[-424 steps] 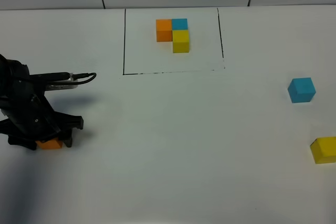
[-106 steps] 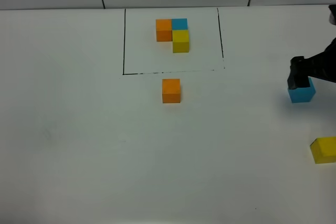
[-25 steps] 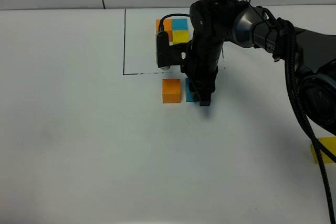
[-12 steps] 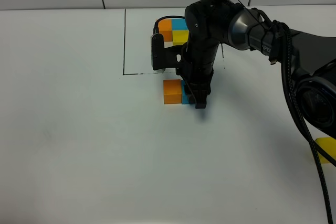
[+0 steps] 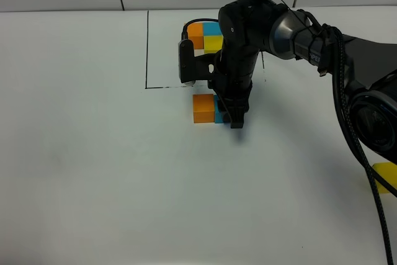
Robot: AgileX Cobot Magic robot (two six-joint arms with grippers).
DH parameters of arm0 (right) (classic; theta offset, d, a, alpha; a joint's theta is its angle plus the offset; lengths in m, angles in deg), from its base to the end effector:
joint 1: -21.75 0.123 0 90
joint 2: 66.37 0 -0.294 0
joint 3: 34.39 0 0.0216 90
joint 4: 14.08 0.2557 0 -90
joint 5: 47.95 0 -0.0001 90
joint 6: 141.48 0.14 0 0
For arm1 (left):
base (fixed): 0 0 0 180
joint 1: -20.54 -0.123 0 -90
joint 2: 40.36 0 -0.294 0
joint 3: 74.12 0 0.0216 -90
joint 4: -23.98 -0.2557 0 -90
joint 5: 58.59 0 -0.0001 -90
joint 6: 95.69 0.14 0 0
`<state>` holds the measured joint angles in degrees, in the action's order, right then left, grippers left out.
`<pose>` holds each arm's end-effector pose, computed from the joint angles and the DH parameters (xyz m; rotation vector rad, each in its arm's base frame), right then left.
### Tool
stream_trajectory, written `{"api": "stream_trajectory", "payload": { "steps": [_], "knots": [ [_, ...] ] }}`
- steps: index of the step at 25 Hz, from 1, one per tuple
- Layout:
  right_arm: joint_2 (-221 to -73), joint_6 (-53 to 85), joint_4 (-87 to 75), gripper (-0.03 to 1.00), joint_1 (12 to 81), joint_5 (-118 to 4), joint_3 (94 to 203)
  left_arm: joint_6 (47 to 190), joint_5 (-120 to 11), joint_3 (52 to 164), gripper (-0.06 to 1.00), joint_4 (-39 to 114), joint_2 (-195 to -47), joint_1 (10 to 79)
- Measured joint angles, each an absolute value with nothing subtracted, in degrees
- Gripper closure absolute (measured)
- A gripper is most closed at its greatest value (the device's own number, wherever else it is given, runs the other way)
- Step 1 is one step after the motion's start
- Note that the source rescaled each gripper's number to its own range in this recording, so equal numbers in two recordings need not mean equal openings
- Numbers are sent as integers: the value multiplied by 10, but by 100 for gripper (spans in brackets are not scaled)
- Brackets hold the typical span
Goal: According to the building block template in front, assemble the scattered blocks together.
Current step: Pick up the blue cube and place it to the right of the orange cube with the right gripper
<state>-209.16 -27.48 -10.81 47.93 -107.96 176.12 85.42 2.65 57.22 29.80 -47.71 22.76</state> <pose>0.4436 0.2258 0.0853 -2.1332 2.1060 0.0036 0.0319 -0.0137 0.2578 0.0650 2.0438 -0.1337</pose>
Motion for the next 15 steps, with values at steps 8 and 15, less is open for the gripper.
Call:
{"api": "stream_trajectory", "payload": {
  "steps": [8, 15],
  "knots": [
    [-2092, -260, -104, 95, 479, -1079, 1761, 854, 26, 572, 32, 298, -477, 228],
    [-2092, -255, -102, 90, 479, -1076, 1761, 854, 26, 572, 32, 298, -477, 228]
  ]
}}
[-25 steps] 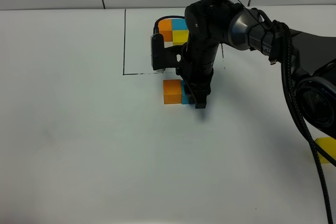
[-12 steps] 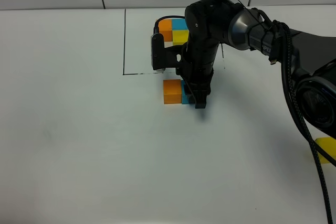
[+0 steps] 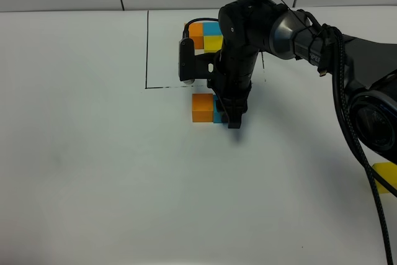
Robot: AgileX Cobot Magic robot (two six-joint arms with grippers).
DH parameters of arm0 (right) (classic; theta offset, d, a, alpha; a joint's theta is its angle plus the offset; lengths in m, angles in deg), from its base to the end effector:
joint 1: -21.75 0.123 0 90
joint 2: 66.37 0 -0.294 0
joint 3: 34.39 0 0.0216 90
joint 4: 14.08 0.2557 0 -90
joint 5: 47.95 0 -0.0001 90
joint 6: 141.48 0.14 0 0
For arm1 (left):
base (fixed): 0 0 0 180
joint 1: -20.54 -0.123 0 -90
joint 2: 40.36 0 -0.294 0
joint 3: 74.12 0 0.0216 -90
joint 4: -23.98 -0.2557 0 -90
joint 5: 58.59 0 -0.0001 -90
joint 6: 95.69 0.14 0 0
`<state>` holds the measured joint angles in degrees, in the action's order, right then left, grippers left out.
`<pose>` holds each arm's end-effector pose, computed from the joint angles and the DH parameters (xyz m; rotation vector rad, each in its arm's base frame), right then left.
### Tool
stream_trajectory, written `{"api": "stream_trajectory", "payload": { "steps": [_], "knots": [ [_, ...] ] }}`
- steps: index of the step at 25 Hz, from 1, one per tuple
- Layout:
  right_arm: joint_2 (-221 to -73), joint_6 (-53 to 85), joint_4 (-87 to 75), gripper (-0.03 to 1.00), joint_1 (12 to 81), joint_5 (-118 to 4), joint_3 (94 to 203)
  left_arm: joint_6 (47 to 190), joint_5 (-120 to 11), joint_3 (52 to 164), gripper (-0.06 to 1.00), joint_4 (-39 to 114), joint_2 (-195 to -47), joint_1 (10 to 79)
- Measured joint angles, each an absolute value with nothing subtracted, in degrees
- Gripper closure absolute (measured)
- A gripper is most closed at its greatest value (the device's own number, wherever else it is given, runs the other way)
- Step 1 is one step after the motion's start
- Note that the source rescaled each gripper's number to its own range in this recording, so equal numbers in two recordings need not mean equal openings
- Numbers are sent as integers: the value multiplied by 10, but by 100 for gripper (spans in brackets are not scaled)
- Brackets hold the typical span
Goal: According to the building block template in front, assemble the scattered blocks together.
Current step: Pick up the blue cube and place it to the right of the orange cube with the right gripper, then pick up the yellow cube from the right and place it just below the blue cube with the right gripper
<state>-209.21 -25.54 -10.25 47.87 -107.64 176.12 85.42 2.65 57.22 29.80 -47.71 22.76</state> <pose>0.4440 0.2267 0.0850 -2.0862 2.1424 0.0172 0.0319 -0.0137 0.2578 0.0650 2.0438 -0.1337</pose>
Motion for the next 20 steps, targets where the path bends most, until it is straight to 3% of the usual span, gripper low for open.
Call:
{"api": "stream_trajectory", "payload": {
  "steps": [3, 6, 9, 14, 20],
  "knots": [
    [-2096, -255, -99, 62, 478, -1074, 1761, 854, 26, 572, 32, 298, -477, 228],
    [-2096, -255, -108, 26, 476, -1080, 1761, 854, 26, 572, 32, 298, -477, 228],
    [-2084, -242, -114, 4, 466, -1095, 1761, 854, 26, 572, 32, 298, -477, 228],
    [-2024, -153, -126, -3, 429, -1106, 1739, 854, 26, 572, 32, 298, -477, 228],
    [-1902, -4, -132, -3, 360, -1054, 1545, 854, 26, 572, 32, 298, -477, 228]
  ]
}}
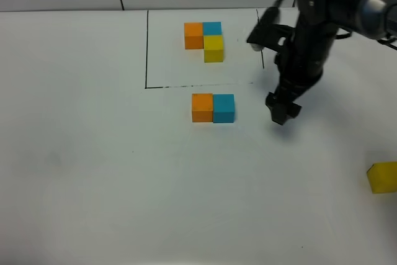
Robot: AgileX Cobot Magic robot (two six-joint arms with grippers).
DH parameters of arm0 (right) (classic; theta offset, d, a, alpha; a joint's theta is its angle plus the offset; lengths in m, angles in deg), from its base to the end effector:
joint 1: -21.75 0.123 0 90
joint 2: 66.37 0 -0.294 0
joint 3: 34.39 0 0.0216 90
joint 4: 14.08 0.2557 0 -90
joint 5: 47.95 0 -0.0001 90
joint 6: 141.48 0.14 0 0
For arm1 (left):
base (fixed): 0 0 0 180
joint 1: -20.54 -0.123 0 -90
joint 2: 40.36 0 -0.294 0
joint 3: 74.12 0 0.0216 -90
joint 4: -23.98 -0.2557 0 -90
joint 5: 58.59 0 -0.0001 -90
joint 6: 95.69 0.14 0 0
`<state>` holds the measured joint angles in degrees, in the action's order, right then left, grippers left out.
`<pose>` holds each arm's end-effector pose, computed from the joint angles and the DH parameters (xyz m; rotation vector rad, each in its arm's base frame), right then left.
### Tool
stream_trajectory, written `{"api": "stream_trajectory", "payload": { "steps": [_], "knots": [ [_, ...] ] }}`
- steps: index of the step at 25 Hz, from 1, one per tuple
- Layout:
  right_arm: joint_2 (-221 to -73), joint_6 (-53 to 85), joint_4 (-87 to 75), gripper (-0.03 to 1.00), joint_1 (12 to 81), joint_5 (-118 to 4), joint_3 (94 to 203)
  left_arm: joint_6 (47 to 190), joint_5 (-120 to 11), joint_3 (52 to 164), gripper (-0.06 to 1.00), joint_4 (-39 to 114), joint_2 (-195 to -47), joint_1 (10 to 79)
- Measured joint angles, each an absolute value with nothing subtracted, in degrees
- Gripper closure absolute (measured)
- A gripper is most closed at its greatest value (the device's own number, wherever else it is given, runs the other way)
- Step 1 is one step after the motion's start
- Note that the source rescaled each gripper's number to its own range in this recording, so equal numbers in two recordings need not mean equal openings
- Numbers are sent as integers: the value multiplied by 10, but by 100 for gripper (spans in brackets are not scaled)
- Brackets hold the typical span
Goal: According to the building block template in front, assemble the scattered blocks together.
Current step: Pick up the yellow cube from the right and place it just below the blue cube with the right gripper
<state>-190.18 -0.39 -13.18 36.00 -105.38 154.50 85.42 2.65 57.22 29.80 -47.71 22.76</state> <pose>0.4097 0.1060 0.1404 -1.3358 2.6953 -0.0227 0.0319 -0.0137 0.2578 0.0650 2.0438 -0.1337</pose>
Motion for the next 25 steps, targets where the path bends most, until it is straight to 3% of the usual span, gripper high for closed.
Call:
{"api": "stream_trajectory", "payload": {
  "steps": [6, 10, 17, 25],
  "knots": [
    [-1695, 174, -141, -2, 289, -953, 1289, 854, 26, 572, 32, 298, -477, 228],
    [-1596, 227, -141, -2, 227, -934, 1179, 854, 26, 572, 32, 298, -477, 228],
    [-1595, 264, -131, -1, 147, -901, 1120, 854, 26, 572, 32, 298, -477, 228],
    [-1675, 268, -108, 0, 136, -867, 1116, 854, 26, 572, 32, 298, -477, 228]
  ]
}}
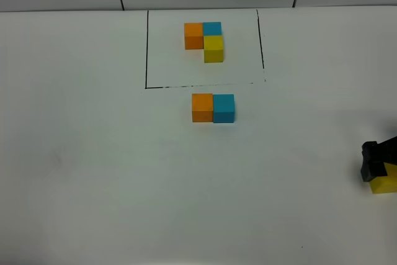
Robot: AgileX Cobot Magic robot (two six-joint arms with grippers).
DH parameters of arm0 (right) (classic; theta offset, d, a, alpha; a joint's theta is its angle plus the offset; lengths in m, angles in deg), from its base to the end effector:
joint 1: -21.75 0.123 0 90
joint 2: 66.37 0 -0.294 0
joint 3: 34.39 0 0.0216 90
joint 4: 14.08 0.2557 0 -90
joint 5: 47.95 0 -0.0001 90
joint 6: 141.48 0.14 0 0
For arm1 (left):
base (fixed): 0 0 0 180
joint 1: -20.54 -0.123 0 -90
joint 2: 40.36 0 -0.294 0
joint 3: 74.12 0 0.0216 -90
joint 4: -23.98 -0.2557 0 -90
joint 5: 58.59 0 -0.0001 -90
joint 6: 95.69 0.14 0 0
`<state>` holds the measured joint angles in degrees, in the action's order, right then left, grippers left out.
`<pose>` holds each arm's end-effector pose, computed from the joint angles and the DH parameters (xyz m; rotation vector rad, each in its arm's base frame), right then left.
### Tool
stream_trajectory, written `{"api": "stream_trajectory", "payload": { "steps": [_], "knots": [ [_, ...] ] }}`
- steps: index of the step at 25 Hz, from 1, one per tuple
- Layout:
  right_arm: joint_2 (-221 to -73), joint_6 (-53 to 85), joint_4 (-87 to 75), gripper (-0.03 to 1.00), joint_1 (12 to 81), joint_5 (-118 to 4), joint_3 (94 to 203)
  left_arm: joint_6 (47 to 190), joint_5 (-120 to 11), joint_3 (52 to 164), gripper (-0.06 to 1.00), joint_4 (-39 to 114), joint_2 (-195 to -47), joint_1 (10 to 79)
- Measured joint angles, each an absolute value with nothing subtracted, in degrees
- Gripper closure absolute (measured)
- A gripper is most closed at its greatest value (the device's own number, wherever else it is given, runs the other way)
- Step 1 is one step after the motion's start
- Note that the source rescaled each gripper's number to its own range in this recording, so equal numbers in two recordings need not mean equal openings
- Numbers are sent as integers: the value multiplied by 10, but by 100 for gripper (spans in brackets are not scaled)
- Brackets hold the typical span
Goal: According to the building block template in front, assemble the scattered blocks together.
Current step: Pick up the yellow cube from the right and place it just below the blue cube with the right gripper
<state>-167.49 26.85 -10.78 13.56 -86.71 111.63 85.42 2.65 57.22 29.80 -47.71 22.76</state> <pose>0.2655 -0.0331 0.1065 -0.0269 3.0292 0.0294 0.0319 -0.0137 0.2578 0.0650 2.0438 -0.1337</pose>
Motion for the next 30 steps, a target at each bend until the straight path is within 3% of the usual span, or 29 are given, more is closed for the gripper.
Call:
{"api": "stream_trajectory", "payload": {
  "steps": [12, 22, 26, 30],
  "knots": [
    [-1699, 239, -78, 2, 136, -803, 1077, 854, 26, 572, 32, 298, -477, 228],
    [-1736, 226, -78, 13, 136, -787, 1077, 854, 26, 572, 32, 298, -477, 228],
    [-1736, 224, -81, 35, 135, -787, 1077, 854, 26, 572, 32, 298, -477, 228],
    [-1737, 224, -80, 83, 135, -787, 1077, 854, 26, 572, 32, 298, -477, 228]
  ]
}}
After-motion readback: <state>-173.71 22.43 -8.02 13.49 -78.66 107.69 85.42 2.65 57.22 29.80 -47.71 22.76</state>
